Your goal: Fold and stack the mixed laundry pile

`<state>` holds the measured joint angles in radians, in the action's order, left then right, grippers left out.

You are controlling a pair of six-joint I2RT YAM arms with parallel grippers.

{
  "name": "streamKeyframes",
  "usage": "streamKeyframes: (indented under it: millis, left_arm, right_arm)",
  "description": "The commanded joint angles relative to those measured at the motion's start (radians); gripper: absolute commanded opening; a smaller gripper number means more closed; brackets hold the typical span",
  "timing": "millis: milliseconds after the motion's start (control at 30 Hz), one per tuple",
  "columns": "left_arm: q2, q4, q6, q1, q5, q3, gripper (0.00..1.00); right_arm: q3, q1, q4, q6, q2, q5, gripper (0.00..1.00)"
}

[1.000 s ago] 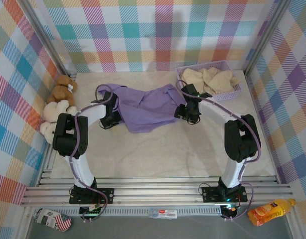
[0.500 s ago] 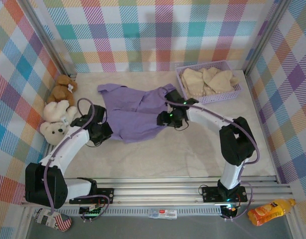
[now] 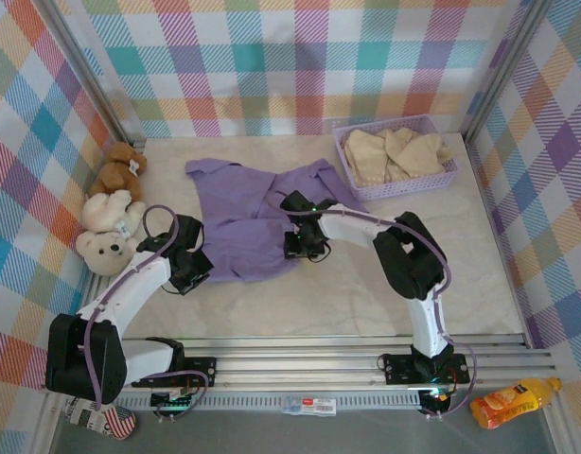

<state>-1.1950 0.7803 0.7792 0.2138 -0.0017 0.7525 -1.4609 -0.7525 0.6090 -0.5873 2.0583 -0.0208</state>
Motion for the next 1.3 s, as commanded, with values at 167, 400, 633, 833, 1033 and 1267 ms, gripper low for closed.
streamKeyframes:
  millis: [167, 400, 633, 833, 1033, 1267]
  left_arm:
    - [0.004, 0.034, 0.013, 0.012, -0.064, 0.211, 0.00]
    - [0.003, 0.129, -0.085, 0.010, -0.100, 0.433, 0.00]
    - [0.177, 0.213, -0.075, 0.012, 0.053, 0.224, 0.00]
    - [0.229, 0.213, -0.080, 0.009, -0.005, 0.137, 0.00]
    - [0.002, 0.134, -0.116, 0.006, -0.016, 0.253, 0.08]
    - [-0.020, 0.166, -0.207, 0.007, 0.007, 0.234, 0.03]
  right_arm:
    - [-0.042, 0.048, 0.130, 0.049, -0.122, 0.138, 0.00]
    - [-0.127, 0.061, 0.464, 0.193, -0.369, 0.217, 0.00]
    - [0.053, 0.051, 0.493, 0.100, -0.492, 0.050, 0.17]
    - [0.064, 0.054, 0.407, 0.083, -0.457, 0.115, 0.30]
    - [-0.034, 0.063, 0.391, 0.150, -0.345, 0.205, 0.43]
    - [0.064, 0.130, 0.261, 0.096, -0.259, 0.182, 0.61]
